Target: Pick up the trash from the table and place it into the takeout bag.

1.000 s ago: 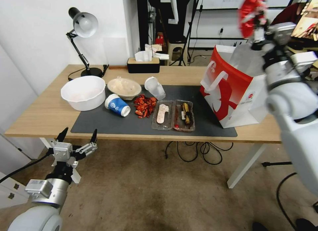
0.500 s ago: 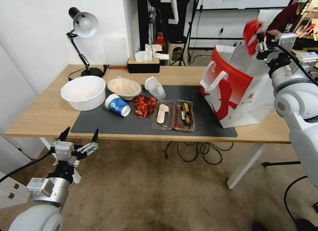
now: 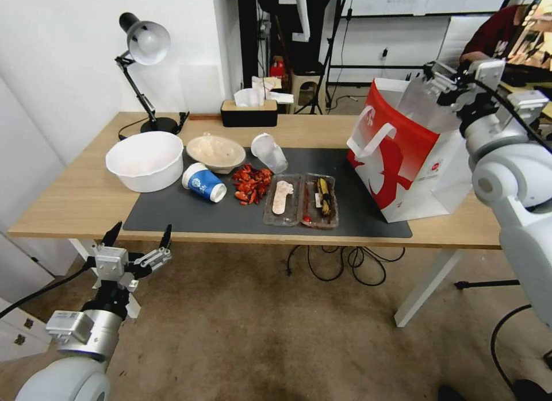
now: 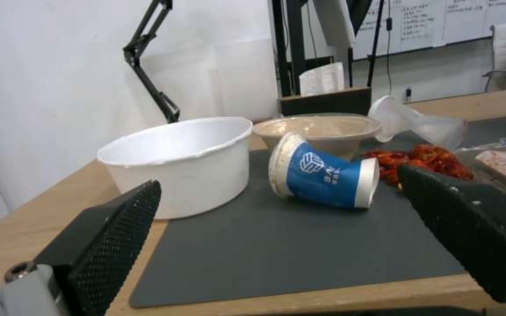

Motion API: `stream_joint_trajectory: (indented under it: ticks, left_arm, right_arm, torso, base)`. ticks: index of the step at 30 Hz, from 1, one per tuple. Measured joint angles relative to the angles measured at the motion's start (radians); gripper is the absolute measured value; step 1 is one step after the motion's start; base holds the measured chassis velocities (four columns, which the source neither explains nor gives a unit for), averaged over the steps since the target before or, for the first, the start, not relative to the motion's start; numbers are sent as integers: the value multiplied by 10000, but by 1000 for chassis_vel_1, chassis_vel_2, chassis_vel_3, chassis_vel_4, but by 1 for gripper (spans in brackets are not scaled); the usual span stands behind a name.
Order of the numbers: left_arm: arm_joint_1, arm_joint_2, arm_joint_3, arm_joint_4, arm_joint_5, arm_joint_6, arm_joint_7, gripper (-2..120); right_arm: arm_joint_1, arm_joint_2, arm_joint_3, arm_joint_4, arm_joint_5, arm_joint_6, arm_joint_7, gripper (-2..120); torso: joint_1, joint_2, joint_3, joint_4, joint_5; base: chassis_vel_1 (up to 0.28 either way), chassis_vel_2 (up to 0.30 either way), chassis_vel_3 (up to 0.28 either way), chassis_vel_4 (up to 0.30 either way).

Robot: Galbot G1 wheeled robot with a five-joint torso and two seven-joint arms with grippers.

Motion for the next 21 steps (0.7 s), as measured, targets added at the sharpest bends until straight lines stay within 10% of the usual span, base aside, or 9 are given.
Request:
stream_joint_trajectory:
  ticks: [7,21]
  left_arm:
    - [29,2,-40,-3,-45,-53,5,100]
    - [167,56,-79,-54,-81,-209,64,100]
  right_arm:
    - [-2041,202,1018,1708,1083,1256,-1318,100]
    - [-6883,2141,1883,4057,-929,2239,-2554,100]
  torso:
    - [-1,0,0,-3,-1]
    - [-2,3,0,-1,-1]
  base:
    - [0,0,0,0]
    - [0,0,0,0]
